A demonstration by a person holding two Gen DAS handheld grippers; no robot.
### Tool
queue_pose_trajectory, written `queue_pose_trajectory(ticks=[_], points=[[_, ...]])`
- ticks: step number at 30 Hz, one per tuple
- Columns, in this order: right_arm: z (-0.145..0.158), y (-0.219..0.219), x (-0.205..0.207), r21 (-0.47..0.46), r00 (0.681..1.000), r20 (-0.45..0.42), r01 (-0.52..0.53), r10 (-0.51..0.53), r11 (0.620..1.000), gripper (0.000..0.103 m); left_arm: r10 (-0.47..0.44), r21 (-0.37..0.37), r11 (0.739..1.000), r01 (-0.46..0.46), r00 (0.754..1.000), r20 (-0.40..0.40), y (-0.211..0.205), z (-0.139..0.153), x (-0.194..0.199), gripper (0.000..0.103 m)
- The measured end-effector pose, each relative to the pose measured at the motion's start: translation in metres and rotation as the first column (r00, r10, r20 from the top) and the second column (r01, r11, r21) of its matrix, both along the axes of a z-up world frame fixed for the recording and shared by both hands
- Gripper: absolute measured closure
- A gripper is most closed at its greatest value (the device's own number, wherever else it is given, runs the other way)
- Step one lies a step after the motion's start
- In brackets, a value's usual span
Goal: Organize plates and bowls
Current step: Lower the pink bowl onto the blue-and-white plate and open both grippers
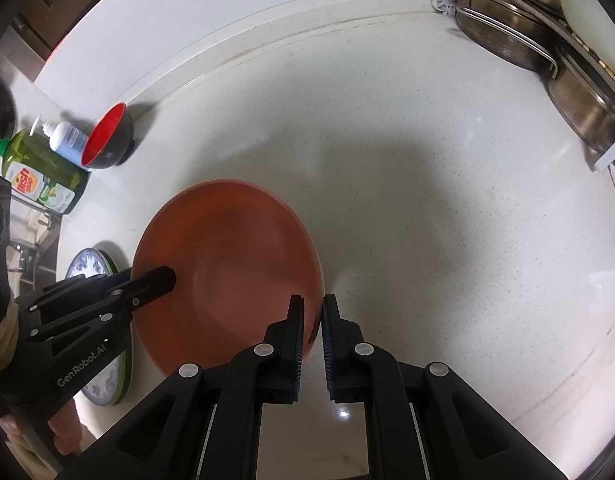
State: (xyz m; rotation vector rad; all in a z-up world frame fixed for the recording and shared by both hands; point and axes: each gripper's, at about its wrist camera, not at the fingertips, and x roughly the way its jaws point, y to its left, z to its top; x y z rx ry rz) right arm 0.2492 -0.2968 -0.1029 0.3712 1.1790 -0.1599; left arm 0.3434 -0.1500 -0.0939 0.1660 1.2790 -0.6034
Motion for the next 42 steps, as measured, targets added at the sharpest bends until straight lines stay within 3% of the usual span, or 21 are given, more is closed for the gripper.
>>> queue_pose_trajectory(ticks=[4,8,10,13,25,32,34,36,42], points=[[-0.002,-0.001,0.001,-0.003,1.0,-0.002,-0.013,0.013,1.0,0.091,0.003,-0.007,1.0,-0.003,1.0,-0.002,0.0,0.0,-0.001,0.082],[0.002,-0.002,-0.001,-0.018,1.0,0.021,-0.014,0.014,1.0,0.069,-0.003,-0.012,1.0,0.003,1.0,0.002,0.0,0.002,-0.002,0.07],[0.005,-0.002,-0.002,-0.037,0.999,0.034,-0.011,0.012,0.999,0.069,0.005,0.01,1.0,-0.005,0.999,0.04,0.001,0.006,-0.003,0.058],[0.008,-0.004,-0.002,-0.047,0.999,0.039,-0.008,0.009,0.999,0.069,0.009,0.016,1.0,-0.01,0.997,0.081,0.004,0.01,-0.002,0.052],[0.029,0.017,0.008,-0.062,0.994,0.095,-0.05,0.056,0.997,0.069,0.061,0.007,0.998,-0.063,0.983,0.171,0.026,0.032,0.005,0.043],[0.044,0.04,0.021,-0.075,0.985,0.139,-0.09,0.1,0.993,0.069,0.111,0.005,0.993,-0.115,0.965,0.239,0.052,0.047,0.011,0.037],[0.048,0.048,0.027,-0.083,0.982,0.152,-0.1,0.112,0.991,0.068,0.133,-0.004,0.991,-0.137,0.956,0.261,0.061,0.051,0.013,0.03],[0.054,0.057,0.033,-0.1,0.977,0.172,-0.112,0.128,0.989,0.059,0.161,-0.015,0.986,-0.163,0.944,0.288,0.072,0.056,0.017,0.026],[0.067,0.079,0.057,-0.115,0.962,0.213,-0.15,0.172,0.982,0.059,0.206,-0.007,0.976,-0.22,0.902,0.379,0.103,0.072,0.027,0.017]])
